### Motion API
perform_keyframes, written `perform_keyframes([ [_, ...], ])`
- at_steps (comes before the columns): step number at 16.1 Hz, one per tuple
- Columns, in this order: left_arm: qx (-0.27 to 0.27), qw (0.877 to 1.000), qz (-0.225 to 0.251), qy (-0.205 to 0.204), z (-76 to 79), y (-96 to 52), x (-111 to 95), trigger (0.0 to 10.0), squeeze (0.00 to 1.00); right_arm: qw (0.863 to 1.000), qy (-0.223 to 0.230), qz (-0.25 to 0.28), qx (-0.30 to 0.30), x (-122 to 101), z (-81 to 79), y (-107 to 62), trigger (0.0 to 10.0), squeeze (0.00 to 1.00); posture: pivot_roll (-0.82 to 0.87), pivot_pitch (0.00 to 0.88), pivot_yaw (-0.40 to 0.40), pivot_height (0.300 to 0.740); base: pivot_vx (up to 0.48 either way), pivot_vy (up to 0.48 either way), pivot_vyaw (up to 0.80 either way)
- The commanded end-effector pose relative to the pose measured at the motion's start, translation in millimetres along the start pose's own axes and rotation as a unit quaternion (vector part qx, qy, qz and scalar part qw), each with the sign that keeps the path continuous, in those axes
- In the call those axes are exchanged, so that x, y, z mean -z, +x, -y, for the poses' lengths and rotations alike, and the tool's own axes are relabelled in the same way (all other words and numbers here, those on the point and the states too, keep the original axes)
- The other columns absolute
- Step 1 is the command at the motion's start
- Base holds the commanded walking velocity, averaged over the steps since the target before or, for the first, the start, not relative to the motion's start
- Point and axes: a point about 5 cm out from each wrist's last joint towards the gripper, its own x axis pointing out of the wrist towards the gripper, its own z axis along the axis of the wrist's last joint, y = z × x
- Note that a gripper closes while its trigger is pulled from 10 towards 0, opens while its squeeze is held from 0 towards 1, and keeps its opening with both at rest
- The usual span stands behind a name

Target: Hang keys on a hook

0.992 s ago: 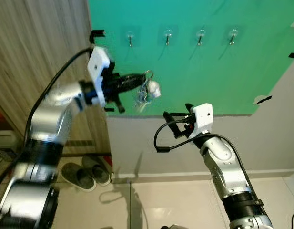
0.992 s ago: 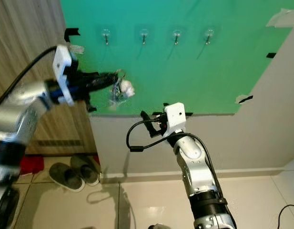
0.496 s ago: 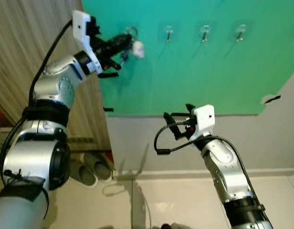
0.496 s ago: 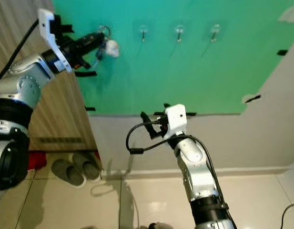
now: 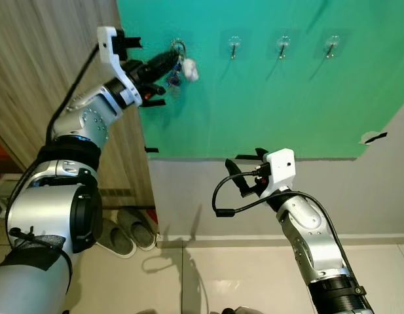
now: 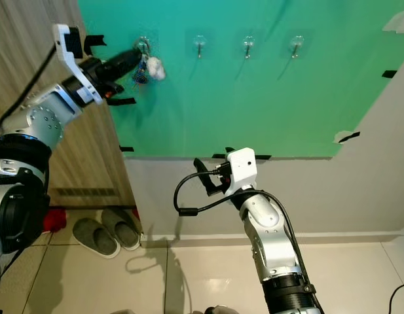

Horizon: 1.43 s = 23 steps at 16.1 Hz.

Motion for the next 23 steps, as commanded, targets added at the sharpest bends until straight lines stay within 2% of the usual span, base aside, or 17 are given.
perform_keyframes([
  [1,0.017,1.000,0.010,0.004,4.1,4.0,-5.9,10.0,0.00,1.000,-0.002,0.002,-0.006,-2.7,-0.9,-0.4,10.0,0.00,-0.09,0.001,-0.006,0.740,0.000,0.000,0.00],
  [2,0.029,0.999,0.008,0.016,6.6,4.6,-5.2,10.0,0.00,1.000,-0.001,0.001,-0.007,-2.8,-1.3,-0.3,10.0,0.00,-0.09,0.002,-0.007,0.740,0.000,0.000,0.00],
  [4,0.035,0.999,0.004,0.004,7.7,4.6,-0.7,10.0,0.00,1.000,0.002,-0.002,-0.011,-1.8,-2.7,0.1,10.0,0.00,-0.08,0.003,-0.011,0.740,0.000,0.000,0.00],
  [6,0.010,0.999,0.005,-0.044,3.6,3.9,7.0,10.0,0.00,1.000,0.008,-0.004,-0.014,-1.5,-4.0,0.8,10.0,0.00,-0.08,0.004,-0.014,0.740,0.000,0.000,0.00],
  [7,0.004,0.998,0.003,-0.056,2.9,4.1,8.9,10.0,0.00,1.000,0.010,-0.003,-0.015,-1.7,-4.3,1.0,10.0,0.00,-0.08,0.004,-0.014,0.740,0.000,0.000,0.00],
  [9,-0.024,0.995,-0.020,-0.091,1.2,4.1,23.3,10.0,0.00,1.000,0.017,-0.005,-0.018,-2.1,-4.7,1.2,10.0,0.00,-0.08,0.006,-0.014,0.740,0.000,0.000,0.00],
  [12,-0.029,0.992,-0.002,-0.126,1.7,4.1,26.1,10.0,0.00,1.000,0.024,-0.008,-0.018,-0.9,-4.7,0.1,10.0,0.00,-0.08,0.008,-0.013,0.740,0.000,0.000,0.00],
  [14,-0.057,0.983,0.022,-0.174,-1.6,2.9,28.5,10.0,0.00,0.999,0.029,-0.012,-0.022,0.3,-5.1,0.1,10.0,0.00,-0.08,0.008,-0.014,0.740,0.000,0.000,0.00],
  [17,-0.095,0.976,0.025,-0.196,-6.6,-0.8,35.5,10.0,0.00,0.999,0.035,-0.017,-0.024,1.0,-5.1,0.6,10.0,0.00,-0.07,0.008,-0.016,0.740,0.000,0.000,0.00],
  [19,-0.155,0.974,0.003,-0.165,-13.6,-7.6,47.7,10.0,0.00,0.999,0.041,-0.019,-0.025,1.6,-4.9,0.9,10.0,0.00,-0.07,0.010,-0.020,0.740,0.000,0.000,0.00],
  [20,-0.173,0.975,-0.012,-0.141,-15.7,-11.3,53.7,10.0,1.00,0.999,0.042,-0.021,-0.027,2.1,-5.0,0.9,10.0,0.00,-0.07,0.010,-0.022,0.740,0.000,0.000,0.00],
  [23,-0.184,0.976,-0.060,-0.102,-14.0,-13.0,65.6,10.0,1.00,0.998,0.044,-0.025,-0.028,3.1,-4.4,0.9,10.0,0.00,-0.07,0.009,-0.023,0.740,0.000,0.000,0.00],
])
